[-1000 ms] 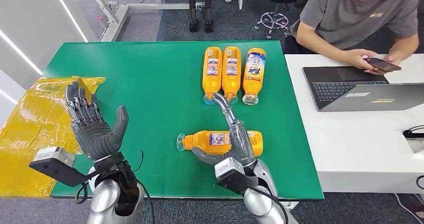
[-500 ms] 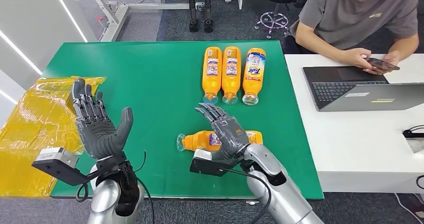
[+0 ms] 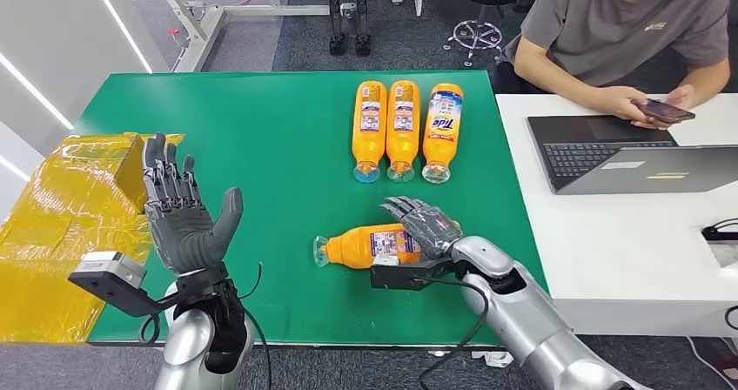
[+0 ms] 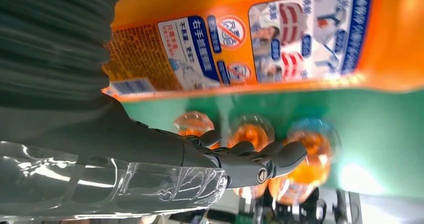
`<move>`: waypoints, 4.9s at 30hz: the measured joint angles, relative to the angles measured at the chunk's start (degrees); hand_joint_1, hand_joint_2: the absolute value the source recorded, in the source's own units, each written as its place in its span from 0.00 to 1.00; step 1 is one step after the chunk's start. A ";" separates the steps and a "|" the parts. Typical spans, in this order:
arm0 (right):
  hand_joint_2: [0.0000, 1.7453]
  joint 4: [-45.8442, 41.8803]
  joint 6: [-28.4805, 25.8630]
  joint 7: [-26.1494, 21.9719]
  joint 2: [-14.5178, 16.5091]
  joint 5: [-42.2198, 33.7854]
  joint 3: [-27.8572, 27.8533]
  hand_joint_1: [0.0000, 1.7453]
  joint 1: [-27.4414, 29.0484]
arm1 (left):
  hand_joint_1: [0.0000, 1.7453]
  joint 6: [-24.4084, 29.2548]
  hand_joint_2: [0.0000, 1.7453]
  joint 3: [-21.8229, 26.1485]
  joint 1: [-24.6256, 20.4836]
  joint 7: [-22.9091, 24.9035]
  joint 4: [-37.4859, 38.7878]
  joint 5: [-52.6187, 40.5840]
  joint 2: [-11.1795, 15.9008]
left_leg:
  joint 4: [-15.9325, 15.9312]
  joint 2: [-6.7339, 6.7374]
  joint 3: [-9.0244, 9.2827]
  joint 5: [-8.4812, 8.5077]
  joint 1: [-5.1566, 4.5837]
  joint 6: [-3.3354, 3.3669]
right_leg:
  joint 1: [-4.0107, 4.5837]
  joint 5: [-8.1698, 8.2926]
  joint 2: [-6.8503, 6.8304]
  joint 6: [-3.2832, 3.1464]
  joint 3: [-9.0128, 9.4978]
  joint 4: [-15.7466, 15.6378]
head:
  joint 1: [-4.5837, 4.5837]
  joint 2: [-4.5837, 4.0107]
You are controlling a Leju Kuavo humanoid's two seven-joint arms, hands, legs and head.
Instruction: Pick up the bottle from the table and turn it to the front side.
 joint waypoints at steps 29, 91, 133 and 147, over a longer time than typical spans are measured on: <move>1.00 22.65 -3.43 -0.57 -0.15 -3.13 5.58 1.00 -12.25 | 0.00 -1.46 1.00 -0.01 -4.42 0.00 5.38 2.57 -0.56 | 0.03 -0.01 0.00 0.01 -0.01 0.00 | 0.00 0.02 -0.01 0.02 0.02 0.01 | 0.01 0.00; 1.00 -2.62 -25.21 -19.73 8.14 -20.92 -1.01 1.00 4.83 | 0.00 -20.65 1.00 -5.09 -6.52 -0.32 14.53 8.52 -2.37 | 0.02 -0.08 -0.10 -0.04 0.00 0.06 | 0.02 -0.05 -0.05 0.07 -0.03 0.02 | 0.00 0.00; 1.00 1.66 -19.41 -16.57 9.82 -15.24 2.22 0.00 2.94 | 1.00 -18.51 1.00 -3.17 -5.62 -0.03 15.06 8.01 -2.36 | 0.02 -0.08 -0.11 -0.04 0.00 0.06 | 0.02 -0.05 -0.05 0.07 -0.06 0.02 | 0.00 0.00; 1.00 -6.61 -27.90 -22.18 10.44 -29.02 -1.37 0.00 9.77 | 1.00 -8.48 1.00 -3.13 -5.02 -0.04 12.58 3.86 -1.97 | 0.01 -0.08 -0.13 -0.05 0.00 0.07 | 0.02 -0.05 -0.05 0.07 -0.07 0.02 | 0.00 0.00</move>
